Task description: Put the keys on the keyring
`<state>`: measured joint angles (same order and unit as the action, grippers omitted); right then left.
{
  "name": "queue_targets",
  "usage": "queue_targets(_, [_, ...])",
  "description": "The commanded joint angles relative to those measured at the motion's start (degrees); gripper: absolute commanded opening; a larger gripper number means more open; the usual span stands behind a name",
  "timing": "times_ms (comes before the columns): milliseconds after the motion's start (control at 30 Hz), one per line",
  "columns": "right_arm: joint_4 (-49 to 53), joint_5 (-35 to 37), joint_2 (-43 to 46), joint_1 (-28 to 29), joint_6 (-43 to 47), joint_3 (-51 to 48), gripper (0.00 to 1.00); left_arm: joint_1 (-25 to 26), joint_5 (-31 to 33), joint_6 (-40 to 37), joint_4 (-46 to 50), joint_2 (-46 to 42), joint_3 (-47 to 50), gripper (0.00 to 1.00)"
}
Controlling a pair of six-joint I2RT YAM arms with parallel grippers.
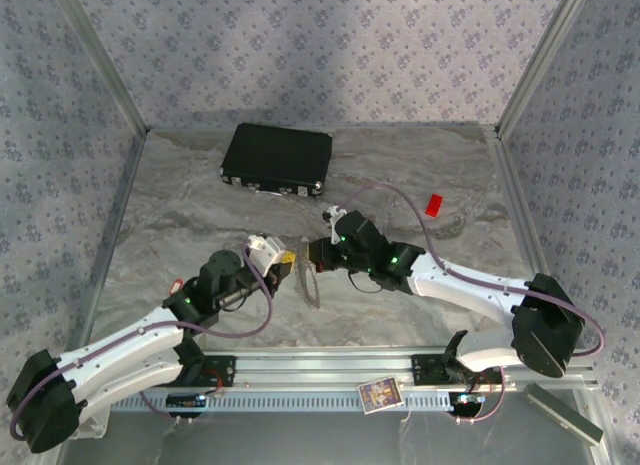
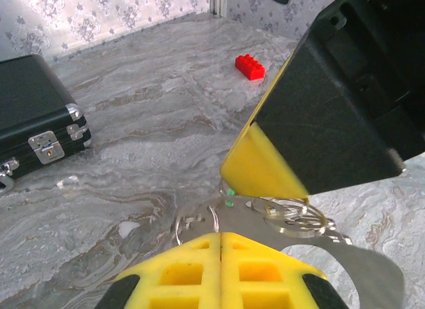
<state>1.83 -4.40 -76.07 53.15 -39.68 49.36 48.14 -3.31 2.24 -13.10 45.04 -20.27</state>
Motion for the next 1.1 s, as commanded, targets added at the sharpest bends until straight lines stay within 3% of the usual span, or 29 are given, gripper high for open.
queue_targets(0, [1.0, 0.6, -0.1, 0.4, -2.3, 0.9, 0.0, 0.4, 0.1, -0.9, -1.1, -0.1, 0.5, 0.0])
queue_targets(300, [8.9, 7.9, 4.1, -1.1, 8.1, 1.5, 0.0, 0.4, 5.9, 3.7, -0.3, -1.8, 0.9, 0.02])
queue_targets(433, [13.1, 11.0, 5.4, -2.6, 9.4, 1.5, 0.0, -0.1, 11.4, 7.4, 2.5, -2.9, 0.4, 0.43])
queue_targets(633, [26.6, 15.3, 2.3, -5.7, 11.5, 3.2, 0.0, -2.4, 15.9, 17.4, 12.7, -3.0, -3.1, 0.68])
queue_targets(833, [34.8, 11.7, -5.0, -7.3, 13.9, 5.0, 0.0, -4.9, 15.2, 28.9, 24.2, -1.0, -6.7, 0.72])
queue_targets(1067, [34.7, 9.3, -16.1, -7.5, 15.2, 7.8, 0.0, -6.1, 10.5, 35.8, 34.7, 5.9, -11.9, 0.73])
